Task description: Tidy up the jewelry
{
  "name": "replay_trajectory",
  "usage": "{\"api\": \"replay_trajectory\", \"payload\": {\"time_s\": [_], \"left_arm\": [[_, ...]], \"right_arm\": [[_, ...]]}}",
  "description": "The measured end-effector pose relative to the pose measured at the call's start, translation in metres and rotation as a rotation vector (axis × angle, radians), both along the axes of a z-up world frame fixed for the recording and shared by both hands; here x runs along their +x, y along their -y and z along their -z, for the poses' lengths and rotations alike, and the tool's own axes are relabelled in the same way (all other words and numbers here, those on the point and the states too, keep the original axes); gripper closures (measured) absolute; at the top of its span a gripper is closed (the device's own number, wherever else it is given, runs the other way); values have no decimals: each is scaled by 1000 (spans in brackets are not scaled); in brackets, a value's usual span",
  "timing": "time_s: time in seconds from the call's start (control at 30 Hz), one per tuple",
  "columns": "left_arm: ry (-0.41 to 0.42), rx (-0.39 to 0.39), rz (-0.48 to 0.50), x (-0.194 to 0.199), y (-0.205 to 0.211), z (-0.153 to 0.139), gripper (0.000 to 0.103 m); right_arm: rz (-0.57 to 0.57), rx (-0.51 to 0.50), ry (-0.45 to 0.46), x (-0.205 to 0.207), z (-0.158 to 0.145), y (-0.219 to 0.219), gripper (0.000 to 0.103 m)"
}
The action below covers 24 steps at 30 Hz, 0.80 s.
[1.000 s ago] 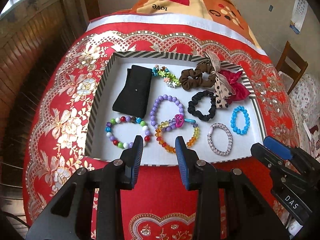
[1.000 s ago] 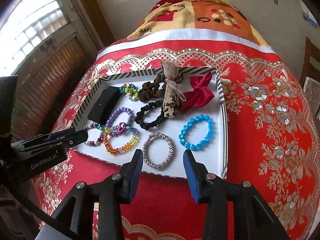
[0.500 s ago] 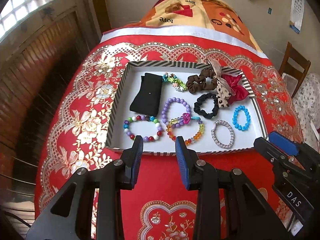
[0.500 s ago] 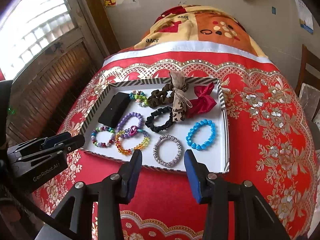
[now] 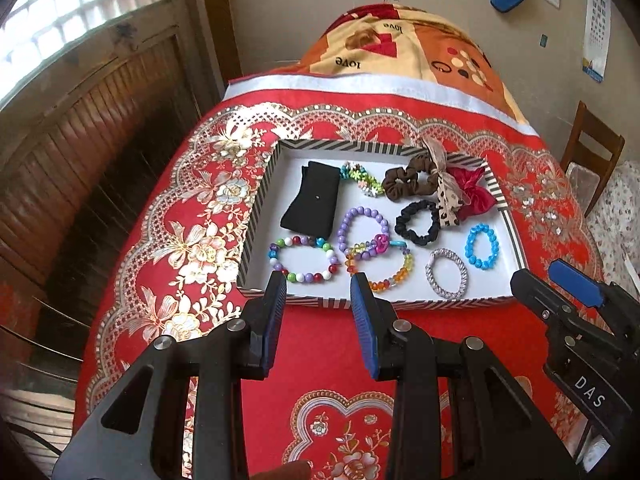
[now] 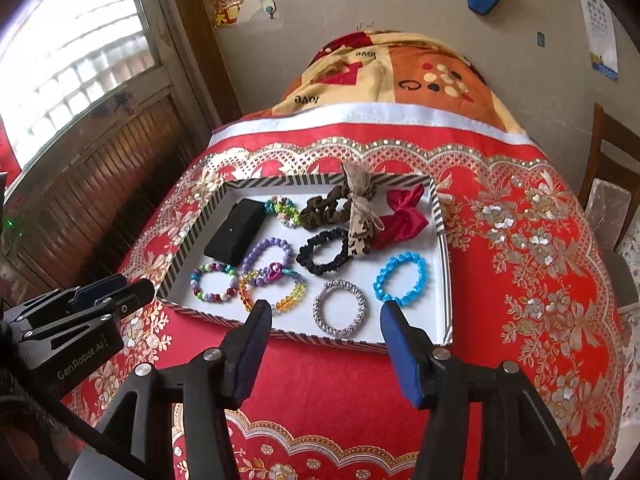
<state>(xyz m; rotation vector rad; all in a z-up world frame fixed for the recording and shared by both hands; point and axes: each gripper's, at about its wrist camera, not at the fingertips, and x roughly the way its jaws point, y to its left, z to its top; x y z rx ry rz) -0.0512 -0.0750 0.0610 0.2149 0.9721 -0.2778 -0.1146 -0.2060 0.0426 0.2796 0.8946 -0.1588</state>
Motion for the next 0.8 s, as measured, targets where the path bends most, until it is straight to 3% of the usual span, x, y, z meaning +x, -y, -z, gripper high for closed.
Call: {"api": "replay_trajectory", "payload": {"time_s": [0.8], "left_arm": [[68,-25,-22,-6,-7,-15,71]], "right_arm": [[-2,-23,35,-7,-14,-3,45]]}}
